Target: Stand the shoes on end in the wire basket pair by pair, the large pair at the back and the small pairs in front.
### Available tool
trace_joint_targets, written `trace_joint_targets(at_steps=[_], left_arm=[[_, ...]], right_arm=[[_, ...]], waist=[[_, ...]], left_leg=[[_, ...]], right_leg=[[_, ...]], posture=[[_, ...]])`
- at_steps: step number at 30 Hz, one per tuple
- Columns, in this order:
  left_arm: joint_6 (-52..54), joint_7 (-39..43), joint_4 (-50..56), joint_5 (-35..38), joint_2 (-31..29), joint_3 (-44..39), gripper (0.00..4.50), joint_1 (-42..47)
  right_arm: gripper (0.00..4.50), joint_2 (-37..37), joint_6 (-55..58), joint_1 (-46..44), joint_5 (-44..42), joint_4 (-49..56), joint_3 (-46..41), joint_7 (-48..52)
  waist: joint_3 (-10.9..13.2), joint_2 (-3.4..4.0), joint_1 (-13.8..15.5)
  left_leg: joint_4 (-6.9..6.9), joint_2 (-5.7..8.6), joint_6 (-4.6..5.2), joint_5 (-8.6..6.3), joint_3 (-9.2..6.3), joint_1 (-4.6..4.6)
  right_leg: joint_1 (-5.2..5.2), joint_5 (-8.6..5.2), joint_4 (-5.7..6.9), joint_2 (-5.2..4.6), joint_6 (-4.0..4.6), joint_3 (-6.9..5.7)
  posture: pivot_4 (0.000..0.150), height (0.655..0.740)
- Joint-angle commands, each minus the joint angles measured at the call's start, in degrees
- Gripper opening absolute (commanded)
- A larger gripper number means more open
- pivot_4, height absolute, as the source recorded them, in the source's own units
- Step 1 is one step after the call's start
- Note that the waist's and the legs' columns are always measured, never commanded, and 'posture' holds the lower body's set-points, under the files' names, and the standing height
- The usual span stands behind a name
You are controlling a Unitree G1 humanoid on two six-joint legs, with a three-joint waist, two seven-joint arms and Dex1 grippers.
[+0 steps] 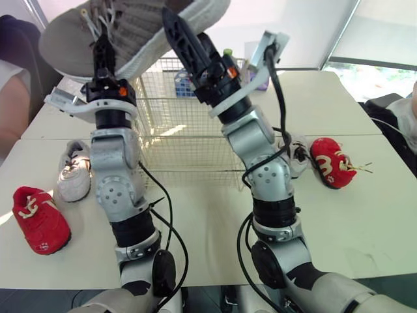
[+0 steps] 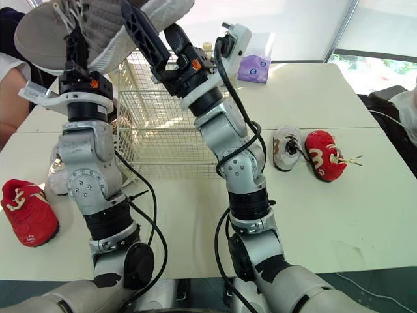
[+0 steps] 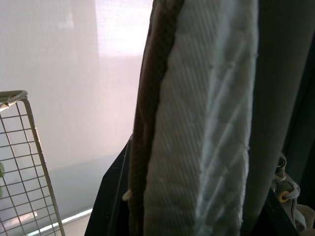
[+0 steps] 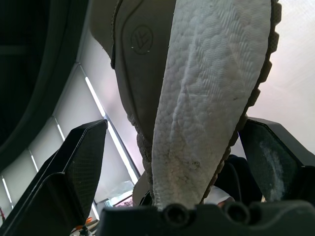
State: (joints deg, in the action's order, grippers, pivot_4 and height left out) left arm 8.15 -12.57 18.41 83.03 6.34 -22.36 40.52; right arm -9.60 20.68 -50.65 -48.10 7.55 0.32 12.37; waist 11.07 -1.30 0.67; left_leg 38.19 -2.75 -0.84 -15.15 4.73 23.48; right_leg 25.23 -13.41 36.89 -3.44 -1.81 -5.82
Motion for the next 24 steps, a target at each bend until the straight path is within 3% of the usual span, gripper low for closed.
trace_joint_targets(at_steps=[1, 22, 24], left_arm=[[-0.4, 0.0, -0.9, -0.1, -1.7, -0.6, 1.01, 1.4], [5.7, 1.8, 6.6, -1.1, 2.0, 11.1, 1.01, -8.3], [6.0, 1.7, 6.7, -1.3, 1.6, 11.3, 1.01, -8.8]], right_arm=[[4.46, -3.4, -0.2, -0.6, -1.1, 5.3, 2.7, 1.5], [4.46, -4.1, -7.8, -2.5, 5.6, -6.4, 0.7, 2.7], [3.95, -3.7, -8.1, -2.7, 5.5, -6.2, 0.3, 2.7]], waist=[[0.0, 0.0, 0.0], [0.0, -0.01, -0.1], [0.0, -0.01, 0.0]], left_leg=[[0.0, 0.0, 0.0, 0.0, -0.01, 0.0], [-0.02, -0.05, 0.01, -0.01, -0.03, 0.01], [-0.02, -0.05, 0.02, -0.01, -0.02, 0.02]], right_leg=[[0.0, 0.0, 0.0, 0.01, 0.0, -0.01], [0.0, 0.0, -0.06, 0.08, 0.01, -0.03], [-0.01, 0.0, -0.08, 0.06, 0.01, -0.02]], posture=[[0.15, 0.74], [0.15, 0.74], [0.15, 0.74]])
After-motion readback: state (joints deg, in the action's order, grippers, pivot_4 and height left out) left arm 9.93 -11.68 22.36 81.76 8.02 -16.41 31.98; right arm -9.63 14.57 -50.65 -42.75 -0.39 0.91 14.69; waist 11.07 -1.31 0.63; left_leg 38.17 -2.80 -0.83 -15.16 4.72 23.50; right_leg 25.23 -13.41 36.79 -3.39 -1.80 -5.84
